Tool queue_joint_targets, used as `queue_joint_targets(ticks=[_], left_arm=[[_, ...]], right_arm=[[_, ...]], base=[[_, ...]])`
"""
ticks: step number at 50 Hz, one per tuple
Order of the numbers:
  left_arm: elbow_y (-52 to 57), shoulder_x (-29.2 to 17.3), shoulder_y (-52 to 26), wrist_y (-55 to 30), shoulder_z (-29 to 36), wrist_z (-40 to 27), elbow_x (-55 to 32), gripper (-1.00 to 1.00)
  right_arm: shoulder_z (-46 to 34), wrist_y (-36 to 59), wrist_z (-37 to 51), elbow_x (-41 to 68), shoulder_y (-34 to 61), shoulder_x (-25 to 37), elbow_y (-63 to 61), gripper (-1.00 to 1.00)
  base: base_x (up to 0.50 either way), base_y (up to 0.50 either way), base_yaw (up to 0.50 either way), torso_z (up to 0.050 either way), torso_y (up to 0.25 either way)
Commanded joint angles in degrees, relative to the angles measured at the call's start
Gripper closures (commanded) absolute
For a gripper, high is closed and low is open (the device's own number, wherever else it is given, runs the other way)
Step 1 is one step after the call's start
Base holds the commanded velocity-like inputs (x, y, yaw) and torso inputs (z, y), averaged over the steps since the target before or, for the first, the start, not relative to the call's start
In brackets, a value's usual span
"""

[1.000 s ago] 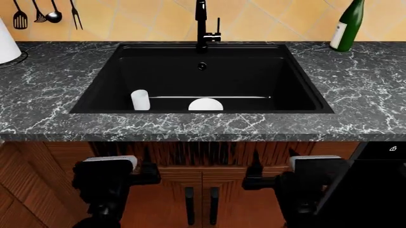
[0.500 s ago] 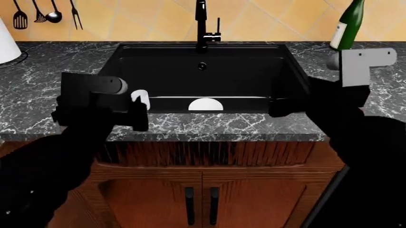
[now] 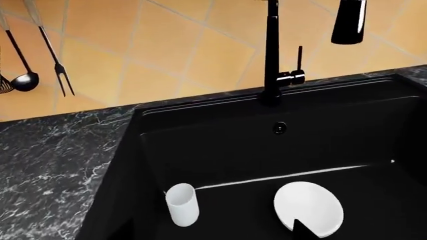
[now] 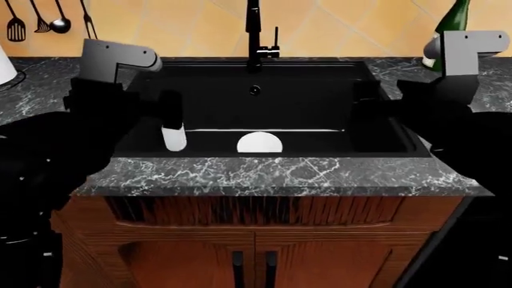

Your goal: Pick the cup and bowl from the sink and place them on the counter for drying.

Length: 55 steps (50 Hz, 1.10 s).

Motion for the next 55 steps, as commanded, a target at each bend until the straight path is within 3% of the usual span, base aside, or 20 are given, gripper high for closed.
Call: queue_joint_targets(ticks=[1,55], left_arm=[[-2.72,-0.67,-2.38,0.16,2.90,1.73,0.79,-1.00],[-4.27,-1.99,-3.62,0.71,4.44,2.87,0.51,-1.00]], right_arm=[[-0.26,0.76,0.00,0.43,0.09,0.92,0.05,-1.00],[-0.01,6.16,2.68,3.51,3.00,1.63,-0.64,-1.00]], base=[[0.46,0.00,0.00,0.000,0.000],[0.44,0.00,0.00,0.000,0.001]])
